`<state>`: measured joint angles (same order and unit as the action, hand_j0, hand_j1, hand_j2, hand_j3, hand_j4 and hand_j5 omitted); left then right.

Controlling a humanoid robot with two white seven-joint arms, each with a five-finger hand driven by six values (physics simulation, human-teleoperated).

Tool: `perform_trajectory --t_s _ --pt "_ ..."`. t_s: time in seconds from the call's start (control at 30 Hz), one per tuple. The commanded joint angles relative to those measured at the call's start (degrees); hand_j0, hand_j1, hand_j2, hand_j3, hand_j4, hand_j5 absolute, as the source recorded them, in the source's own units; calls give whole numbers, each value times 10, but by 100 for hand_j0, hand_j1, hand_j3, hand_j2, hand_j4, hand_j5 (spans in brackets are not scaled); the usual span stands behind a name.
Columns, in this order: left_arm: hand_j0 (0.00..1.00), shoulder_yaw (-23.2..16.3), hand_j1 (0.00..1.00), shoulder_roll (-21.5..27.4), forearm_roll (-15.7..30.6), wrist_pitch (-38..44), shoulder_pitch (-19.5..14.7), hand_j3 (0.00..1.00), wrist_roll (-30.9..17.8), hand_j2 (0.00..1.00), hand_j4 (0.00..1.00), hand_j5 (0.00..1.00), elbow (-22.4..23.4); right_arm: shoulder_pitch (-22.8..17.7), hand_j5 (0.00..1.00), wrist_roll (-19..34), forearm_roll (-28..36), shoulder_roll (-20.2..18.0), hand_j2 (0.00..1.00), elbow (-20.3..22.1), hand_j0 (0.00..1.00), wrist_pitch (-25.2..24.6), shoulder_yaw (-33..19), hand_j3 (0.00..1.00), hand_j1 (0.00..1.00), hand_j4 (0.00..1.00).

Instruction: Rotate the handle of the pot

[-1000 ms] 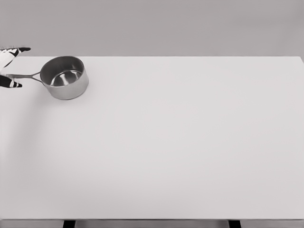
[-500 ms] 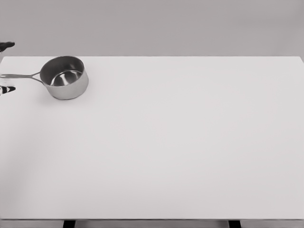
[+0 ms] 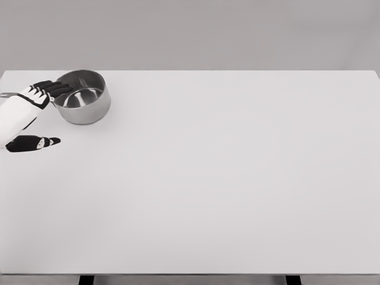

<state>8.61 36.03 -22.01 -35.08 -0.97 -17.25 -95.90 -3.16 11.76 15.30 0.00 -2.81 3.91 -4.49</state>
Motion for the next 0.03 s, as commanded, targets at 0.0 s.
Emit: perform_trajectory --t_s 0.0 --pt "100 -1 100 -2 4 1 0 100 -2 100 100 100 -3 0 100 0 0 0 100 0 100 0 0 100 100 100"
